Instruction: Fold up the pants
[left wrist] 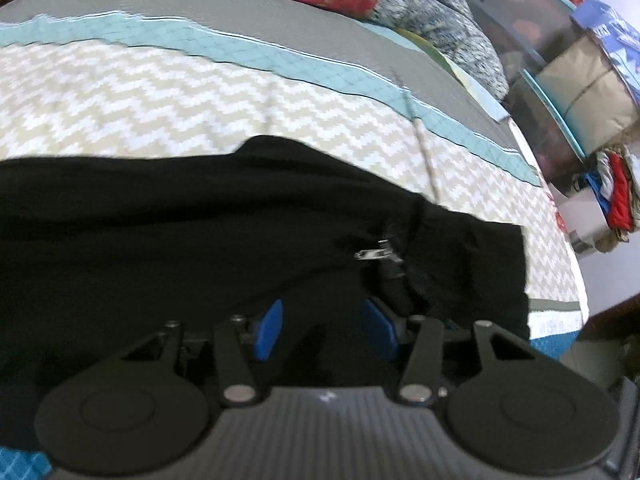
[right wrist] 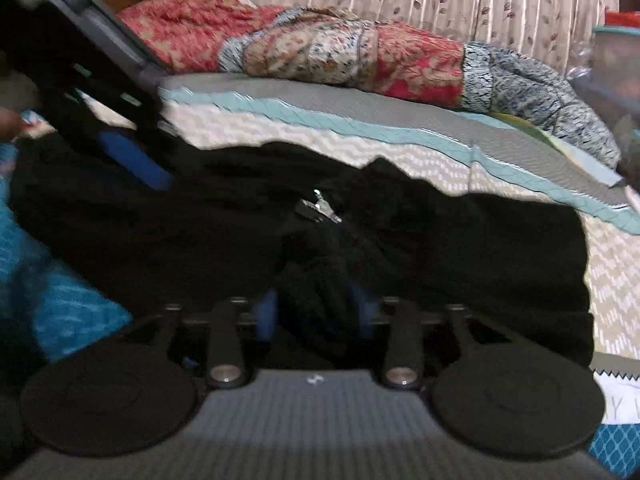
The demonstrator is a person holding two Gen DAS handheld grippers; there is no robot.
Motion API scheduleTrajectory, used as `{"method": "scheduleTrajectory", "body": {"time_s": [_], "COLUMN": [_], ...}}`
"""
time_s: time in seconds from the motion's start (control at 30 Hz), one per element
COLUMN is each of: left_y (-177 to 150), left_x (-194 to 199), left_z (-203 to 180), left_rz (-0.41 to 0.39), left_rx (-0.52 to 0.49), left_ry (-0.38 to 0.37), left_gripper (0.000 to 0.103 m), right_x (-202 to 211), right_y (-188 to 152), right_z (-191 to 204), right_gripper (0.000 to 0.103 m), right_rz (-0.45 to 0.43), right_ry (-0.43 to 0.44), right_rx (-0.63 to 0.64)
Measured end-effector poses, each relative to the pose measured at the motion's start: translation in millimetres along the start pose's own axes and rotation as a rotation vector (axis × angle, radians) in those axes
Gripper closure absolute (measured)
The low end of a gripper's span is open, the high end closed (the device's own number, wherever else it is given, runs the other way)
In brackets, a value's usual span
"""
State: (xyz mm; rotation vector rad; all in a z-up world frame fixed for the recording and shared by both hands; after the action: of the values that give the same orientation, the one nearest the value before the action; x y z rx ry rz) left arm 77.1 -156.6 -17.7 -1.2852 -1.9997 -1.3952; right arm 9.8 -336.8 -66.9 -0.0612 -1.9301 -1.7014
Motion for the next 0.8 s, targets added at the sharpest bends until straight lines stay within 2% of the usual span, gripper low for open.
{"method": "scheduleTrajectory", "body": {"time_s": [0.13,0.2,0.3,0.37,0.4,0.5,0.53,0.57,0.6,0.67,0.8], "left_y": [6,1,-10,-20,-24,-31,-33,-34,-36,-44,-53], "left_x": [-25,-43,-63,-72,-75,-69,-63,-58,-54,-51,-59], "left_z": [-28,-41,-54,-62,-64,-64,-64,-65,-64,-63,-59], "left_rz": [0.018,0.052,0.107,0.117,0.118,0.078,0.062,0.047,0.035,0.016,0.010], "left_rx": [-0.037,-0.027,0.006,-0.005,-0.023,-0.090,-0.101,-0.105,-0.110,-0.120,-0.130], "left_ry": [-0.034,-0.045,-0.069,-0.078,-0.064,-0.028,-0.028,-0.025,-0.020,-0.008,0.018], "left_gripper": [0.043,0.037,0.036,0.049,0.064,0.074,0.077,0.078,0.078,0.078,0.075], "right_x": [37,51,62,58,54,28,18,7,-4,-18,-33], "right_y": [17,24,17,6,2,-6,-6,-7,-9,-15,-18], "right_z": [-23,-54,-112,-150,-162,-183,-185,-187,-188,-182,-159], "right_gripper": [0.050,0.050,0.050,0.050,0.049,0.050,0.051,0.074,0.088,0.088,0.087], "right_rz": [-0.108,-0.155,-0.179,-0.166,-0.159,-0.121,-0.108,-0.089,-0.061,-0.005,0.040], "right_ry": [-0.015,-0.083,-0.197,-0.273,-0.288,-0.257,-0.234,-0.229,-0.238,-0.286,-0.387], "right_rx": [-0.073,-0.166,-0.377,-0.520,-0.569,-0.681,-0.701,-0.714,-0.712,-0.675,-0.475]}}
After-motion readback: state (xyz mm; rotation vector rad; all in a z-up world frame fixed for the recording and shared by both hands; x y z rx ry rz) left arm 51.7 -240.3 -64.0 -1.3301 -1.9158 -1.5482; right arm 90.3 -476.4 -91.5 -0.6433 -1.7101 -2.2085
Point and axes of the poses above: each gripper's, at about its wrist camera, not at the fingertips, and x roughly against the way its jaws point, z to its left, y to its top, the point moved 10 cm from there along -x, roughly the way its jaws point, and after that the axes turned 10 degrees about -z, right-handed, at the moved point
